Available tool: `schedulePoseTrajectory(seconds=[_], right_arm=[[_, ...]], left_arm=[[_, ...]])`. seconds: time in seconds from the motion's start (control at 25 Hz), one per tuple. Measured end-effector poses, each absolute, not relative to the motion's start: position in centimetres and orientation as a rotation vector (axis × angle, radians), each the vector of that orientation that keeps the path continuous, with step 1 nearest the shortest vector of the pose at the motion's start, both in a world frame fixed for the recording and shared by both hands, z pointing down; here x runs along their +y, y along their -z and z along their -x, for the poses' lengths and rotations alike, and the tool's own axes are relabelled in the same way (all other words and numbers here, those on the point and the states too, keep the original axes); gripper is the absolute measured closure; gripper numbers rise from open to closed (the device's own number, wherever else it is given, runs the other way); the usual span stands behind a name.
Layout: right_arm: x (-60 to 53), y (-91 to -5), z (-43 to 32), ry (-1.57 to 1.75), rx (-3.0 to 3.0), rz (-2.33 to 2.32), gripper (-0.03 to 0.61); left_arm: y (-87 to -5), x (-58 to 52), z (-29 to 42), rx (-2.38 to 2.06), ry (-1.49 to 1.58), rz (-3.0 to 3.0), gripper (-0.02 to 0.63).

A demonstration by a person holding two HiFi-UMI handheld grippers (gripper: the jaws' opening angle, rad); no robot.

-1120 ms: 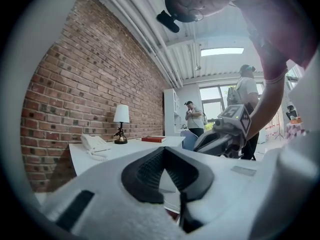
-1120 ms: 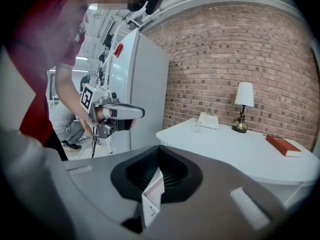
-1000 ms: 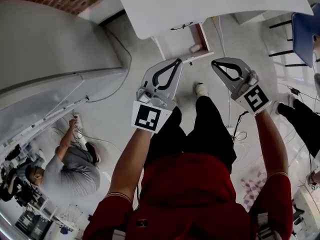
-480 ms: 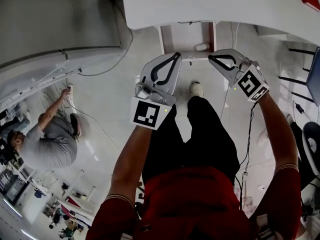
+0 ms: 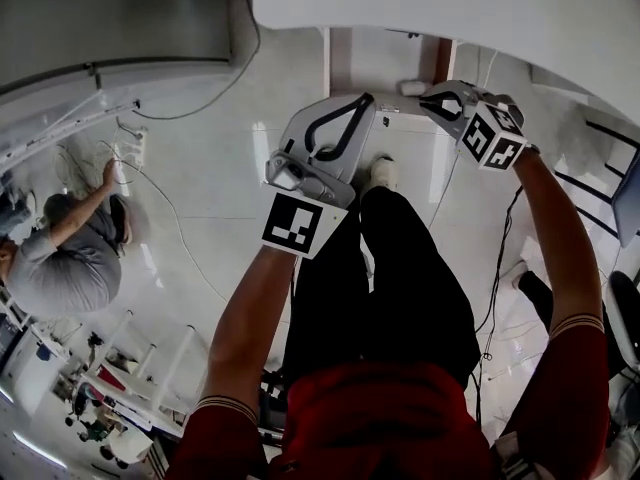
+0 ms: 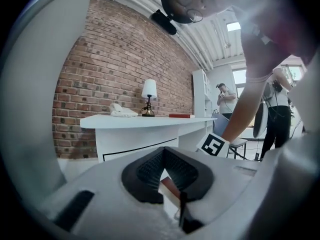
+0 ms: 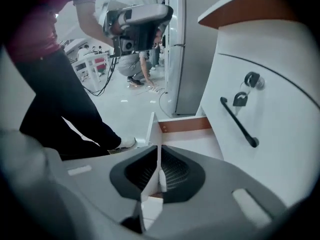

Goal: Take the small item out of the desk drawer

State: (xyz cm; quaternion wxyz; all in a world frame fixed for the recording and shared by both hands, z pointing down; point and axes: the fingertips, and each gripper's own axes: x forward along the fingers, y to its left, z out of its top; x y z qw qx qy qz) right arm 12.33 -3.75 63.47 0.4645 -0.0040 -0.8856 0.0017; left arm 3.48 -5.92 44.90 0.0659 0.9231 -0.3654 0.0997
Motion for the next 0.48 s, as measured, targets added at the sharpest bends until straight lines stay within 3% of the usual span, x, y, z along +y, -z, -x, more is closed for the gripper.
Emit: schedulePoseTrajectory(seconds=[0.48], right_arm=[[-4.1,-73.1,-14.1,0.037,-1.915,0.273,0.484]], left_arm=[[-47.8,-5.9,-2.5,-1.162,-0.323,-2.757,0.612]])
